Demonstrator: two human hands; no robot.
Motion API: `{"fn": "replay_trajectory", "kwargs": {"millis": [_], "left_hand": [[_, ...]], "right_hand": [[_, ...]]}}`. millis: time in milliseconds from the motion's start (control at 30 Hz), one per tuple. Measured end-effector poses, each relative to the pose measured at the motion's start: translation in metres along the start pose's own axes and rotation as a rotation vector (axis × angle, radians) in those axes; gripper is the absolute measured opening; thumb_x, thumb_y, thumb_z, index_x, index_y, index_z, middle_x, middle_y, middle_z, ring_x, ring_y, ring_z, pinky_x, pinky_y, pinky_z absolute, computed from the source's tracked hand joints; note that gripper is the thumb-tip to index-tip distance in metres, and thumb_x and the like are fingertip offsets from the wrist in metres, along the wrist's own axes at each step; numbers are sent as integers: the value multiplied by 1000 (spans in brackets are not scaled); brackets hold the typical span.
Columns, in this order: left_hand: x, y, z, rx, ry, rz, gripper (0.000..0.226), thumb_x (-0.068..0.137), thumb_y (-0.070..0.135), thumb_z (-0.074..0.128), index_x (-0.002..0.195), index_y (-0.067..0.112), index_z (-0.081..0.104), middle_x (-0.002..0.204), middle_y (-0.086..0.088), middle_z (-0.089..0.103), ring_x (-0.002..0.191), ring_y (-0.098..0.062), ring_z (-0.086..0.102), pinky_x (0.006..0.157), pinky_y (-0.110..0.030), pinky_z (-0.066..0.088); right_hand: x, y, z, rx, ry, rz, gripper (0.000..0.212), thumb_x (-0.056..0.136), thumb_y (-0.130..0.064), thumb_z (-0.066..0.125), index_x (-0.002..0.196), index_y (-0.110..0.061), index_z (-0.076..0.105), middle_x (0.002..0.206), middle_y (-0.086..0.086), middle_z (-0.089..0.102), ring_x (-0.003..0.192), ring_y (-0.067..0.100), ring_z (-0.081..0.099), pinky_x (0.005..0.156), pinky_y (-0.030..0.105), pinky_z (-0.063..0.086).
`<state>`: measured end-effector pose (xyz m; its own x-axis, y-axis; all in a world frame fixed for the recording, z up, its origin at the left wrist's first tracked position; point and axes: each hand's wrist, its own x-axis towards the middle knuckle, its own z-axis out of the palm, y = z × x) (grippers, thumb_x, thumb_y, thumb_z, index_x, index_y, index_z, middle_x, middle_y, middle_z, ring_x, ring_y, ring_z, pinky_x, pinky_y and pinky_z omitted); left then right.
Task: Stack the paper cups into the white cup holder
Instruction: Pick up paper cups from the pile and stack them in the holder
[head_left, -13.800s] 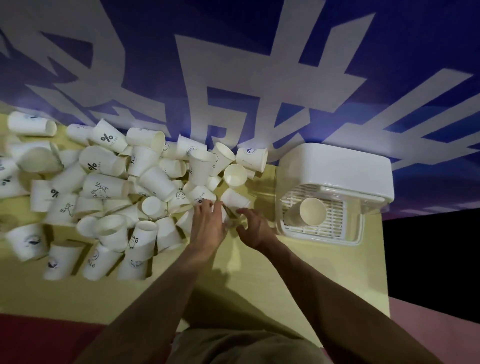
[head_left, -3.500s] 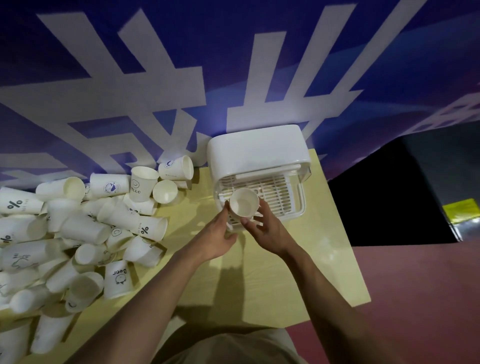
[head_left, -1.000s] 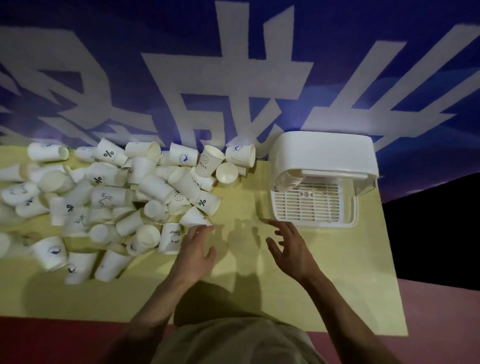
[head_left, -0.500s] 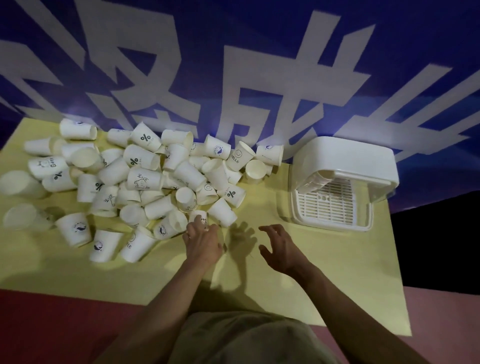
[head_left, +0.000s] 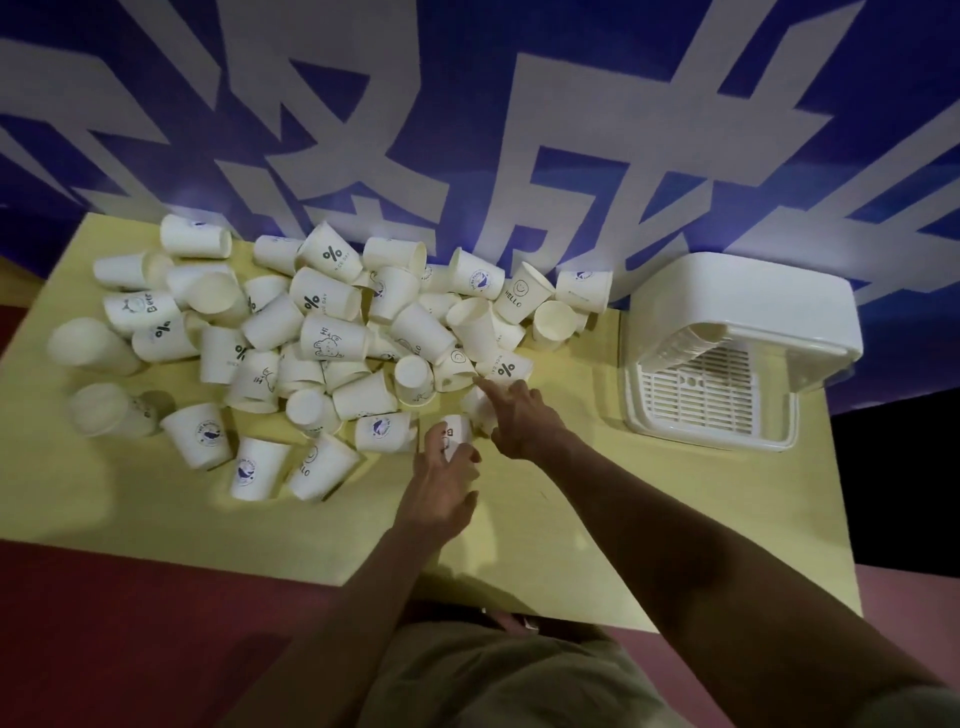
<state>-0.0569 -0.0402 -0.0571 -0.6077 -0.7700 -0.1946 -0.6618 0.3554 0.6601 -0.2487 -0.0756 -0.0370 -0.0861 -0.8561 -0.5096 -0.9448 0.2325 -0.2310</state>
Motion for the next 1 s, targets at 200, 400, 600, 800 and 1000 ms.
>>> {"fn": "replay_trajectory", "kwargs": {"millis": [200,400,600,800,1000], "left_hand": [[-20,2,-9,-5,115,-51,49,86,52,68,116,16,50,129,-14,43,110,-36,55,86,-45,56],[-32,23,-10,-59,200,-119,46,81,47,59,110,13,50,112,-4,45,94,-23,53,80,-39,55],[-35,74,12,-205,180,-264,68,71,51,62,125,13,48,123,2,38,111,-14,43,93,-34,46],[-4,159,35,-198,273,-187,55,82,24,75,128,34,49,132,9,32,128,-13,43,107,-33,43],[62,252,38,-143,255,-77,69,84,31,75,142,28,37,136,9,45,121,-15,42,97,-30,44]], "right_hand": [[16,-1,17,-39,-23,-26,60,96,-36,64,144,-35,29,135,15,41,116,35,54,90,50,52],[-25,42,28,53,-13,-78,43,97,-39,60,131,-17,46,132,15,45,106,38,60,81,43,53],[-106,114,9,301,107,-173,28,89,-38,73,100,-14,66,131,13,55,101,31,66,86,35,54],[-164,207,-20,463,310,-168,25,85,-43,77,89,-20,68,135,2,50,95,14,65,84,33,61],[-189,284,-51,569,501,-148,24,83,-40,76,85,-16,69,126,1,52,86,8,66,80,28,59]]}}
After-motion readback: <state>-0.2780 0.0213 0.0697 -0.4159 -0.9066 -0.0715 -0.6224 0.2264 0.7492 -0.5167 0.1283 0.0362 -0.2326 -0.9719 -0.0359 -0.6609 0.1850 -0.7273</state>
